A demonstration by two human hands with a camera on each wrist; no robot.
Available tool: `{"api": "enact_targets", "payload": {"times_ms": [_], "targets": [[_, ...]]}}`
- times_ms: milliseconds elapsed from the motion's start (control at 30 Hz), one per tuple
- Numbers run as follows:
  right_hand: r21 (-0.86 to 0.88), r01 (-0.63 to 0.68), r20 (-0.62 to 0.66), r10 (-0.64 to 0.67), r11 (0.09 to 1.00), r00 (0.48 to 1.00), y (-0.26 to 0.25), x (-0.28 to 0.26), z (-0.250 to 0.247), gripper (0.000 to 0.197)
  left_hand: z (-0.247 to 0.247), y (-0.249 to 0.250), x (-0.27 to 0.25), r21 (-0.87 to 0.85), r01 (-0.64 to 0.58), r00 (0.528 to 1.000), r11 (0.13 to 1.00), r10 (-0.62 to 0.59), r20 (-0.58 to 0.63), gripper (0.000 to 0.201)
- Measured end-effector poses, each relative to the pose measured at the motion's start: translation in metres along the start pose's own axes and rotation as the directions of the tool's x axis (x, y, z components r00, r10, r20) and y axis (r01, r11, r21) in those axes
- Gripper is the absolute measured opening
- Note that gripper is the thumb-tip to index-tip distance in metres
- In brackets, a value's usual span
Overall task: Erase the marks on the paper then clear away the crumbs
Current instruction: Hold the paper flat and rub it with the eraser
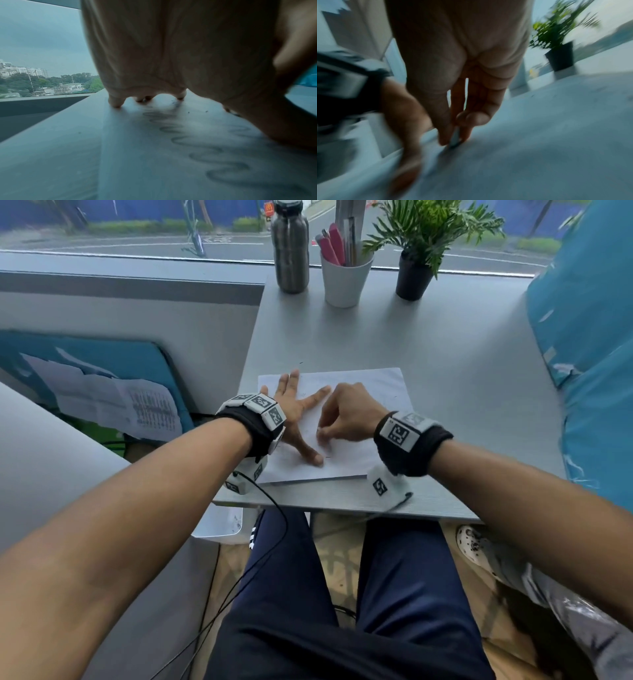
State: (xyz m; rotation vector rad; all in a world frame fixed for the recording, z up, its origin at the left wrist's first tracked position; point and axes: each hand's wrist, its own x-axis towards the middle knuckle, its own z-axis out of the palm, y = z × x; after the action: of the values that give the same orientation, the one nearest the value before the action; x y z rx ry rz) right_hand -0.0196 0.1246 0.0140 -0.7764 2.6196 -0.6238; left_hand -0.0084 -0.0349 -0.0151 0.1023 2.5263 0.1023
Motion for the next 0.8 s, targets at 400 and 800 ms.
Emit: {"api": "enact_targets", "payload": {"times_ms": [400,800], "targets": [[-0.014,0.024,-0.028,-0.024,1.000,0.999,0.003,0.000,-0.001,0.006,0.002,-0.003,0.000,-0.004,-0.005,1.000,1.000,0.005,-0.016,0.154],[0.029,-0.015,-0.028,0.015,0.999,0.999,0.011,0.002,-0.005,0.010,0.001,0.000,0.000,0.004,-0.004,1.000,1.000,0.004,-0.020,0.153]]}}
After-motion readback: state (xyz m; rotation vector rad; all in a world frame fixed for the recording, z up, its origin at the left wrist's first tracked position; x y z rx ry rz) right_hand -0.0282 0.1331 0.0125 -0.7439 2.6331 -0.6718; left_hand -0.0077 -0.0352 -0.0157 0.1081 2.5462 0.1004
